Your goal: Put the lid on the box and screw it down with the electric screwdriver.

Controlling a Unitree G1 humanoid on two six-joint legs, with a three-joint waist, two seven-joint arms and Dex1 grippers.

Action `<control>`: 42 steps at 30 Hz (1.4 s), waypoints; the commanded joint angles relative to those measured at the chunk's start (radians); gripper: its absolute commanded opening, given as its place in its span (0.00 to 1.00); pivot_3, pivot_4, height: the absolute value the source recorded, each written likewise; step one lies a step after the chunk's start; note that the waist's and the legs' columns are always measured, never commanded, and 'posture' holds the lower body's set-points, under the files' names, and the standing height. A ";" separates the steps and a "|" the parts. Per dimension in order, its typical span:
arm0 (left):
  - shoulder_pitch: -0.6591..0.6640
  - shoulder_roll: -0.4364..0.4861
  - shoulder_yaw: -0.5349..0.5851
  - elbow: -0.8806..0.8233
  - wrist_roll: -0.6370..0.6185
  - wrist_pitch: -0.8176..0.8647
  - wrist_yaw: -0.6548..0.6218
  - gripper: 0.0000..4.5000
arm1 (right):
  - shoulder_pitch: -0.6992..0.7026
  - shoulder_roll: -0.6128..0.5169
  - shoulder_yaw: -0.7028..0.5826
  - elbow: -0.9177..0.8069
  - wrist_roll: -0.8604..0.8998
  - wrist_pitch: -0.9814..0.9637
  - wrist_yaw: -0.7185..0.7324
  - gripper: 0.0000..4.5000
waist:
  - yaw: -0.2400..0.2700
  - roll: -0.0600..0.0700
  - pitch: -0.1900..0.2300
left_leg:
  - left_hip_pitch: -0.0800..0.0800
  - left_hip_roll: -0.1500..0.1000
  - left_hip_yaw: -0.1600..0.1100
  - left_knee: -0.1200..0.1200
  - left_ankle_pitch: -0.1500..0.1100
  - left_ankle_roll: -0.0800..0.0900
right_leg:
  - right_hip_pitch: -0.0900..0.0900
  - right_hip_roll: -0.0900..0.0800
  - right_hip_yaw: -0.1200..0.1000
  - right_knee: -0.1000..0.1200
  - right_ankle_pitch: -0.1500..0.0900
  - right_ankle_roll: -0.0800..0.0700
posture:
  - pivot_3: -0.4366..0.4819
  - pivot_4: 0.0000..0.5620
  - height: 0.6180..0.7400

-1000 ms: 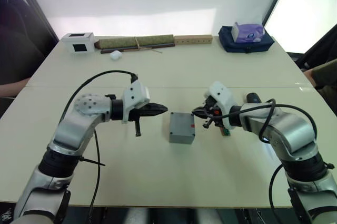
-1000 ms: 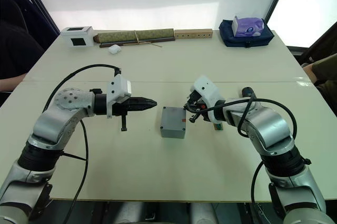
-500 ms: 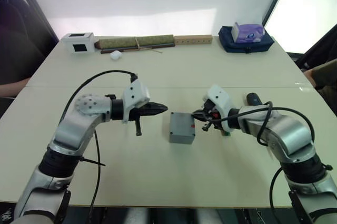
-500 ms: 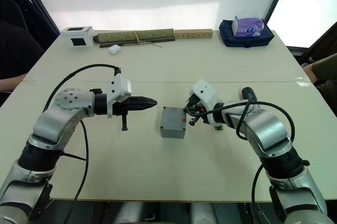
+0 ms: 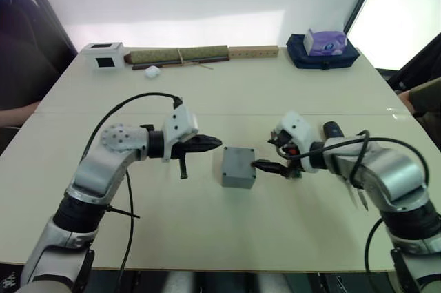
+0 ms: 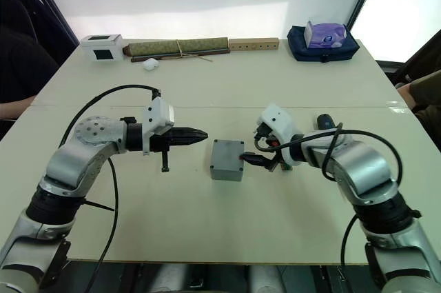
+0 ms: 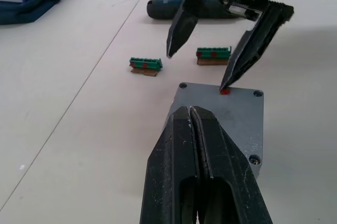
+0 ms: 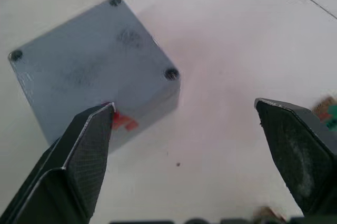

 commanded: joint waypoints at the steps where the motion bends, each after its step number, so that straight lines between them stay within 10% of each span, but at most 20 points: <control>1: -0.030 -0.010 0.003 -0.055 -0.038 -0.031 -0.033 0.00 | -0.090 -0.144 -0.068 0.120 -0.028 0.137 -0.011 0.98 | 0.002 0.000 0.000 | 0.000 0.000 0.000 0.000 0.000 0.000 | 0.000 -0.001 0.000 0.000 0.000 0.000 | 0.48 0.27 1.00; 10: -0.051 -0.038 -0.018 -0.047 -0.049 -0.068 -0.064 0.00 | -0.170 -0.390 0.152 0.404 -0.074 0.159 0.135 0.98 | -0.007 0.001 0.001 | 0.000 0.000 0.000 -0.003 0.000 0.000 | -0.001 -0.002 0.002 -0.002 -0.002 -0.004 | 0.48 0.27 1.00; 29: 0.022 -0.037 -0.014 -0.153 -0.049 -0.040 0.018 0.00 | -0.371 -0.206 0.471 0.884 -0.258 0.043 0.352 0.98 | -0.002 0.001 0.001 | -0.001 0.000 0.000 -0.002 0.000 0.000 | -0.001 -0.001 0.002 -0.002 -0.002 -0.003 | 0.48 0.27 1.00; 37: 0.033 -0.033 -0.013 -0.176 -0.053 -0.022 0.051 0.00 | -0.405 -0.166 0.487 0.934 -0.319 0.036 0.406 0.41 | -0.003 0.001 0.001 | 0.000 0.000 0.000 -0.002 0.000 0.000 | -0.001 -0.001 0.001 -0.002 0.000 -0.001 | 0.48 0.27 1.00; 42: 0.022 -0.029 -0.013 -0.150 -0.056 -0.025 0.046 0.00 | -0.446 -0.175 0.437 0.912 -0.326 0.068 0.404 0.41 | -0.003 0.002 0.001 | 0.000 0.000 0.000 -0.002 0.000 0.000 | -0.001 -0.001 0.001 -0.002 0.000 -0.001 | 0.48 0.27 1.00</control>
